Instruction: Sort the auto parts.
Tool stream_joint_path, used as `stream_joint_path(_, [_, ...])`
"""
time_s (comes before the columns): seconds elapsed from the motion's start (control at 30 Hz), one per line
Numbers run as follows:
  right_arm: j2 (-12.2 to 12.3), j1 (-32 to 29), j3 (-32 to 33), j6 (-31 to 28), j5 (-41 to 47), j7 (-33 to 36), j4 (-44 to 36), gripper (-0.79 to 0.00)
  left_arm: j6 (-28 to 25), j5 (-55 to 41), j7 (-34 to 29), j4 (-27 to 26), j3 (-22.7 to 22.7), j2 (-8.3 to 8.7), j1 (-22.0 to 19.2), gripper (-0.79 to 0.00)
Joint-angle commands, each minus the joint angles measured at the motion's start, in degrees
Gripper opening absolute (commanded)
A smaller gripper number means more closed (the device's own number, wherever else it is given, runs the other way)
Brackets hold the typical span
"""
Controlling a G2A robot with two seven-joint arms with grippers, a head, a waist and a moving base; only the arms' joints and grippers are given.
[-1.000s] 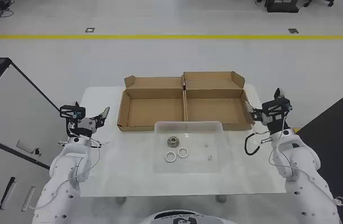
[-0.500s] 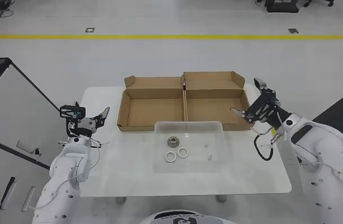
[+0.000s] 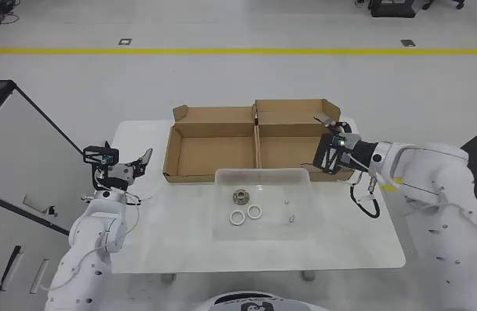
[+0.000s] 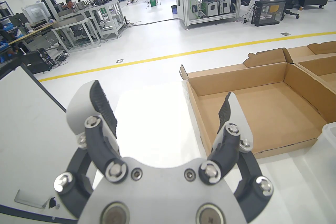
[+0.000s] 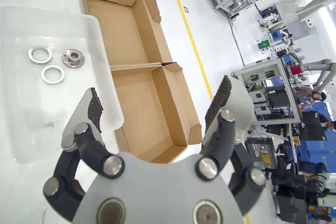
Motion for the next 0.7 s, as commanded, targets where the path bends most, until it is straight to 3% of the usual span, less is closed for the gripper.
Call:
stream_joint_path(0.0, [0.9,1.1,-2.6,0.0,2.6,4.5,-0.6,0.0,0.0,0.0,0.0,0.0,0.0,0.0,0.0,0.0])
stream_joint_path(0.07, [2.1,2.7,-4.9,0.0,5.2,8.6,-1.2,0.0,0.0,0.0,0.0,0.0,0.0,0.0,0.0,0.0])
stream_joint_path(0.33, [8.1,10.0,-14.3,0.0,6.6,8.7,0.9,0.0,0.0,0.0,0.0,0.0,0.0,0.0,0.0,0.0])
stream_joint_path(0.67, [17.7,19.7,-29.7,0.0,9.6,8.7,1.3,0.0,0.0,0.0,0.0,0.0,0.0,0.0,0.0,0.0])
